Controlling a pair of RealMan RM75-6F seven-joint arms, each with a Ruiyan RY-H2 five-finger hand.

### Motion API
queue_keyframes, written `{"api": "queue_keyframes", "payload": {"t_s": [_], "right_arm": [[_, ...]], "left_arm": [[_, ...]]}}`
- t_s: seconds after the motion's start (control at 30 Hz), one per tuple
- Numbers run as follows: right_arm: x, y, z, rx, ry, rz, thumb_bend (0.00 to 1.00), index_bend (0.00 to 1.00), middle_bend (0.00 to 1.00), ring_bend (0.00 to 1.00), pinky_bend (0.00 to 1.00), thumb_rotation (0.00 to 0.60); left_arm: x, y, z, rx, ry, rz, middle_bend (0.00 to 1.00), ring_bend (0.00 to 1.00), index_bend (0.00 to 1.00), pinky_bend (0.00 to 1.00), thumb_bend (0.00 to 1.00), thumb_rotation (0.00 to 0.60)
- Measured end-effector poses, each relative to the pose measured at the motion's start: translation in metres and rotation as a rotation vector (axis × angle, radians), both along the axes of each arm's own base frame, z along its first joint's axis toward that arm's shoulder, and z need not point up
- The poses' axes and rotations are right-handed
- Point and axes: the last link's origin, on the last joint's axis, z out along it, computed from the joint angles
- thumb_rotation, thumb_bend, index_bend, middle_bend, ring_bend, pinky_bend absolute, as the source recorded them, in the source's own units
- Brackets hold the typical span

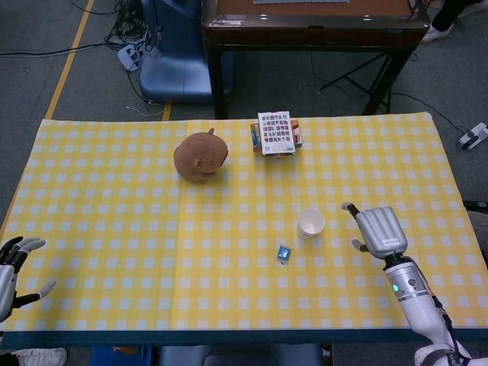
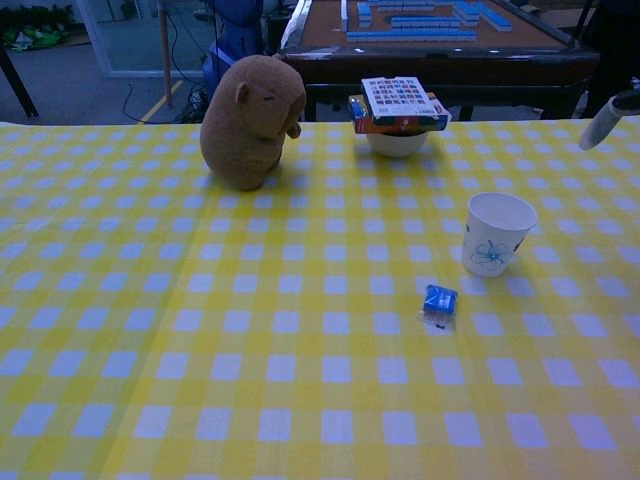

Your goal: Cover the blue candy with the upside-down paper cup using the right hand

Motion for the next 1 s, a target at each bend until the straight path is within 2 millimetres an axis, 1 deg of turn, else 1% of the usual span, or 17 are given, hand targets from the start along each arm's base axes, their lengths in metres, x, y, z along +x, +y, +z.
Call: {"api": "queue_keyframes", "payload": {"t_s": [0.2, 0.4, 0.6, 1.0], "right_arm": [[0.026, -0.02, -0.022, 0.047, 0.005, -0.013, 0.0, 0.2, 1.0, 0.96, 1.0, 0.6], [0.041, -0.031, -0.041, 0.102, 0.012, -0.033, 0.0, 0.2, 1.0, 0.96, 1.0, 0.6], [0.043, -0.036, -0.054, 0.13, 0.029, -0.059, 0.0, 0.2, 1.0, 0.96, 1.0, 0.6], [0.042, -0.046, -0.073, 0.168, 0.027, -0.096, 0.0, 0.2, 1.0, 0.96, 1.0, 0.6]], "left_arm": [[-0.002, 0.001, 0.003, 0.005, -0.014, 0.009, 0.22, 0.14, 0.29, 0.41, 0.05, 0.6], [-0.005, 0.002, 0.005, 0.004, -0.023, 0.019, 0.22, 0.14, 0.29, 0.42, 0.05, 0.6], [-0.005, 0.003, 0.008, 0.011, -0.032, 0.017, 0.22, 0.14, 0.29, 0.42, 0.05, 0.6], [-0.004, 0.003, 0.008, 0.009, -0.039, 0.011, 0.22, 0.14, 0.29, 0.42, 0.05, 0.6]]}}
